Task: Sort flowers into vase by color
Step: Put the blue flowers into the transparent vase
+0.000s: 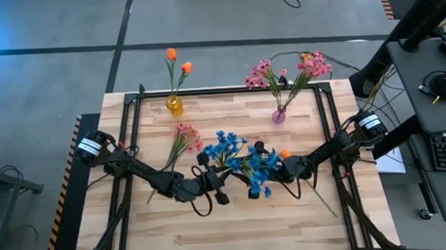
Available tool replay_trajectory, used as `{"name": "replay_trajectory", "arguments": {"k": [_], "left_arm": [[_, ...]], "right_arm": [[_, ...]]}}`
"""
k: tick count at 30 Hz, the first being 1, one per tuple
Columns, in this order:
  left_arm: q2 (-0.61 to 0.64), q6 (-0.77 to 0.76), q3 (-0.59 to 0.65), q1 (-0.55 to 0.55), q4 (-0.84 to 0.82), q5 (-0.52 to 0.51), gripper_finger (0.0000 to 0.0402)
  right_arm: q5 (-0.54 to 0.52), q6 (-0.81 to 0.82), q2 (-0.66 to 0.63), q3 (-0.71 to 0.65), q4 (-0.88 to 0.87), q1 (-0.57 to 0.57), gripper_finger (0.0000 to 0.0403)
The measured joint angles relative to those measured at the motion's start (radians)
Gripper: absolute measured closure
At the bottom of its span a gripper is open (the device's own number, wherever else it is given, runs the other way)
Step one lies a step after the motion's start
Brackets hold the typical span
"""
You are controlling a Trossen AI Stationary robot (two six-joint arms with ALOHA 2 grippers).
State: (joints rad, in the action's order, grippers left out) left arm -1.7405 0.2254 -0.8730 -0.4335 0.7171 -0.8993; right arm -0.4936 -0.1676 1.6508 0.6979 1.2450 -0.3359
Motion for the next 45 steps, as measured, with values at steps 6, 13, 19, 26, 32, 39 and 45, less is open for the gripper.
{"name": "replay_trajectory", "arguments": {"k": [6,13,19,26,32,39,45], "left_arm": [[0.0,-0.013,0.0,-0.001,0.0,0.0,0.0394],[0.0,-0.025,0.0,-0.004,0.0,0.0,0.0396],[0.0,-0.036,0.002,-0.01,0.001,-0.001,0.0396],[0.001,-0.036,0.011,-0.01,0.002,-0.01,0.0397],[0.002,-0.036,0.011,-0.01,0.001,-0.011,0.0397],[0.002,-0.036,0.016,-0.01,0.002,-0.01,0.0397],[0.002,-0.036,0.017,-0.01,0.002,-0.01,0.0397]], "right_arm": [[0.004,0.0,-0.004,0.0,-0.003,-0.015,0.0197],[-0.022,-0.003,-0.035,0.0,-0.028,-0.036,0.0197],[-0.058,0.012,-0.08,0.0,-0.122,-0.046,0.0197],[-0.059,0.013,-0.097,0.0,-0.141,-0.055,0.0197],[-0.074,0.015,-0.11,0.0,-0.16,-0.067,0.0197],[-0.118,0.041,-0.16,0.0,-0.265,-0.101,0.0197],[-0.181,0.093,-0.226,0.0,-0.411,-0.132,0.0197]]}}
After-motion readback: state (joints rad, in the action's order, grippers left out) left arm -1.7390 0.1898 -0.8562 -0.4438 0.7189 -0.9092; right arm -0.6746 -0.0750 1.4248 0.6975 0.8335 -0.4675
